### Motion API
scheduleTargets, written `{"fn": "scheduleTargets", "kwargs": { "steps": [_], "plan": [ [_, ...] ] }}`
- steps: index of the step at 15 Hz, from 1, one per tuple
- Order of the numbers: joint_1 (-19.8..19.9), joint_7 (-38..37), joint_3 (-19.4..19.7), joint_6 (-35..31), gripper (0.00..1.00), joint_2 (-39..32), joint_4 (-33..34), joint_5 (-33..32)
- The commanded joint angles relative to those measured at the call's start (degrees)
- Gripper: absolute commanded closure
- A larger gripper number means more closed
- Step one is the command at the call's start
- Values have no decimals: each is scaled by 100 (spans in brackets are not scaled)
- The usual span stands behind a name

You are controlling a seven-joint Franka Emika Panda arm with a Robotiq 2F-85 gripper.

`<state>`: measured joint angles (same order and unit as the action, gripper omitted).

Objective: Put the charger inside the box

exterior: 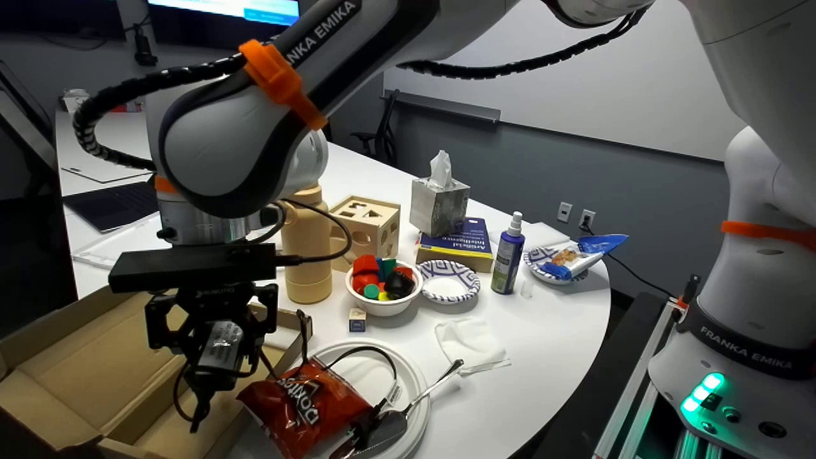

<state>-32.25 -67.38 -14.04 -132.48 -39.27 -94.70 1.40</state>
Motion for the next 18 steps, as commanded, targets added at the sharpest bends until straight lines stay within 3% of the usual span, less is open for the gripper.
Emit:
{"fn": "scheduleTargets", "kwargs": {
  "steps": [1,18],
  "plan": [
    [-115,-307,88,238,58,-285,488,331],
    [-72,-1167,167,176,58,-922,802,718]
  ]
}}
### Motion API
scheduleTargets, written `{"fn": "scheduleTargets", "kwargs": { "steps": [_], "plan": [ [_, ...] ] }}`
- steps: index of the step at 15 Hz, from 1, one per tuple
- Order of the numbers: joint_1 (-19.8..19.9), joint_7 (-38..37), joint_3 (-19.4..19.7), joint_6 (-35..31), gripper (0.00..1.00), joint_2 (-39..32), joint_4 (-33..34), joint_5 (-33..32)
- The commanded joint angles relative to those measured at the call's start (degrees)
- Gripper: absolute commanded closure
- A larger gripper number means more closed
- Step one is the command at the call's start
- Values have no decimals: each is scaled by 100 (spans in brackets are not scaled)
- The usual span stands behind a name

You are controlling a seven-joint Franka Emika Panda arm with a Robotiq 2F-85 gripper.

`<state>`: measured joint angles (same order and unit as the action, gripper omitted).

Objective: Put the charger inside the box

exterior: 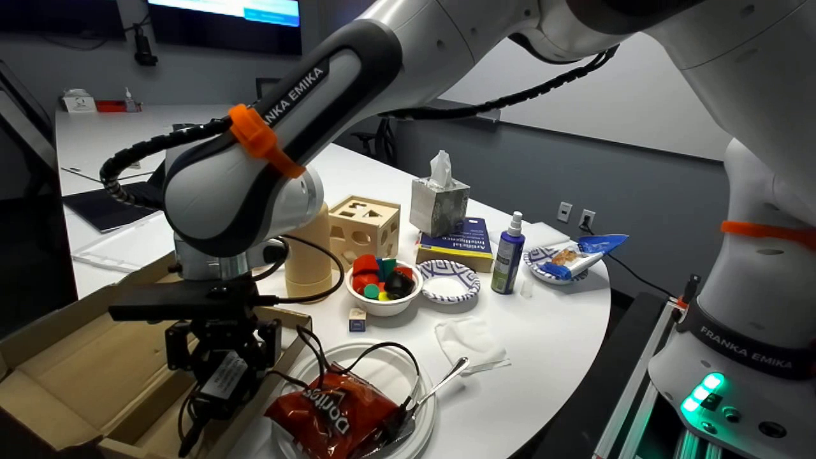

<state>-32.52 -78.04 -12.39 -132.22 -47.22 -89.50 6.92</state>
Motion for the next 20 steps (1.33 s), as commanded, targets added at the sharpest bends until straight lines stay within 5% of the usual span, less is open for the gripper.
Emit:
{"fn": "scheduleTargets", "kwargs": {
  "steps": [1,4,6,7,20],
  "plan": [
    [-47,-105,9,121,58,-143,290,178],
    [-33,-152,10,49,58,-145,305,231],
    [-7,-176,3,-54,8,-110,273,287],
    [-3,-189,13,-124,2,-86,243,300],
    [54,-186,-59,-471,0,529,-76,371]
  ]
}}
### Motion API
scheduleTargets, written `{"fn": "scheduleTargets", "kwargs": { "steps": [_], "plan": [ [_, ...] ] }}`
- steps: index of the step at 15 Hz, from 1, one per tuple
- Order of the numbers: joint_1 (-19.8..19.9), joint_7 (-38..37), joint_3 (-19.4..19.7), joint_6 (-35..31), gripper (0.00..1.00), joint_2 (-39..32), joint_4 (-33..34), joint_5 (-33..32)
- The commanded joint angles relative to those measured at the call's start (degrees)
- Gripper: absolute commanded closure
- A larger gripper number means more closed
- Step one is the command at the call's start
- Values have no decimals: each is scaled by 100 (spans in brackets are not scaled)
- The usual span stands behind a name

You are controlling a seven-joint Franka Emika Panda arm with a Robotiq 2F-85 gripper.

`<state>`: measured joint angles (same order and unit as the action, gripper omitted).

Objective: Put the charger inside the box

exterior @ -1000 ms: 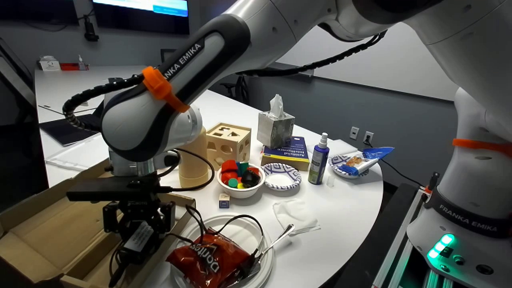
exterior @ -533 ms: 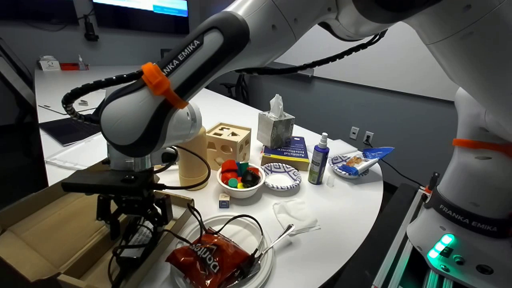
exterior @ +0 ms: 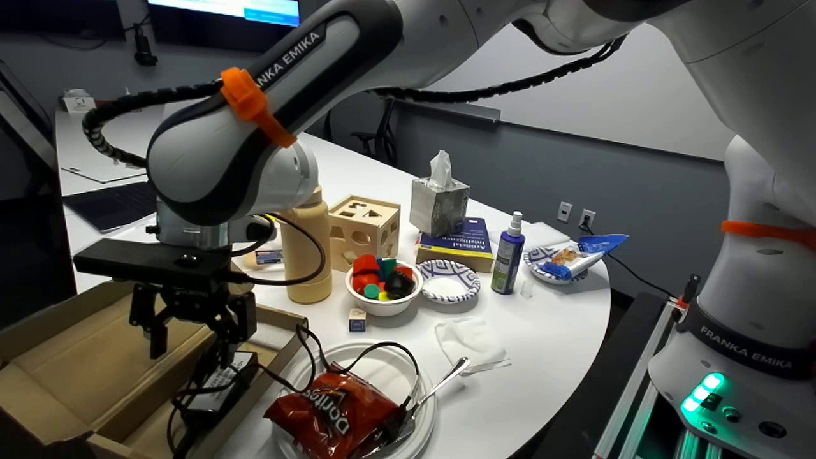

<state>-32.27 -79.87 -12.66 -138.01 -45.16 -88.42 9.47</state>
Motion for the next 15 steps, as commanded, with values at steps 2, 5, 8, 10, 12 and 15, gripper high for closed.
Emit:
{"fn": "scheduleTargets", "kwargs": {
  "steps": [2,5,8,10,12,15],
  "plan": [
    [-21,89,48,484,0,575,-312,-104],
    [53,381,146,1498,0,1035,-701,-495],
    [139,620,215,2028,0,1417,-1113,-750],
    [198,749,256,2088,0,1562,-1358,-907],
    [266,929,271,1981,0,1584,-1540,-1060],
    [342,1248,281,1917,0,1446,-1678,-1259]
  ]
}}
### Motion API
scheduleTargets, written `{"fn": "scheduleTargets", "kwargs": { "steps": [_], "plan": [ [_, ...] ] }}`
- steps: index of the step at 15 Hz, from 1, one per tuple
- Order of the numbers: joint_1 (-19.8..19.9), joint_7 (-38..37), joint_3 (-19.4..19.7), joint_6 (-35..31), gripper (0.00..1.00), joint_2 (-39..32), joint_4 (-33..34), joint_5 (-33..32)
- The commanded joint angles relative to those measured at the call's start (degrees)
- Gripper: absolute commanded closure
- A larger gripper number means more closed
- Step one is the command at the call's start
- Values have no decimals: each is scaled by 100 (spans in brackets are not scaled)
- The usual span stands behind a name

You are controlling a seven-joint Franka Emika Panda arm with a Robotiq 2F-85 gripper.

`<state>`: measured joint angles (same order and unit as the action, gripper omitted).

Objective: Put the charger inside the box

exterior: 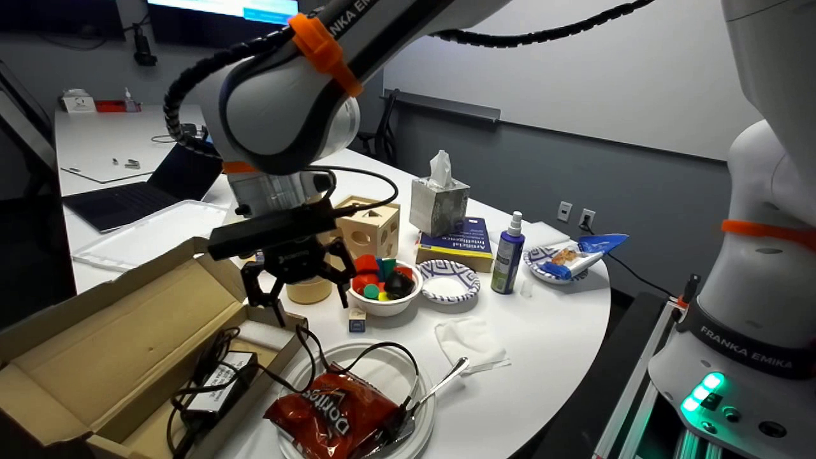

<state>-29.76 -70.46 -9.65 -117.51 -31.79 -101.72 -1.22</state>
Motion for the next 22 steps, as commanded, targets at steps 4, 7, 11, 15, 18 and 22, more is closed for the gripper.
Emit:
{"fn": "scheduleTargets", "kwargs": {
  "steps": [4,7,11,15,18,22],
  "plan": [
    [140,561,-11,-232,35,90,-517,-233],
    [131,645,10,-343,58,91,-580,-263],
    [121,731,11,-441,90,66,-576,-270],
    [118,742,8,-576,100,82,-623,-240],
    [67,682,10,-595,99,224,-635,-284],
    [-149,578,-18,-233,99,489,-464,-597]
  ]
}}
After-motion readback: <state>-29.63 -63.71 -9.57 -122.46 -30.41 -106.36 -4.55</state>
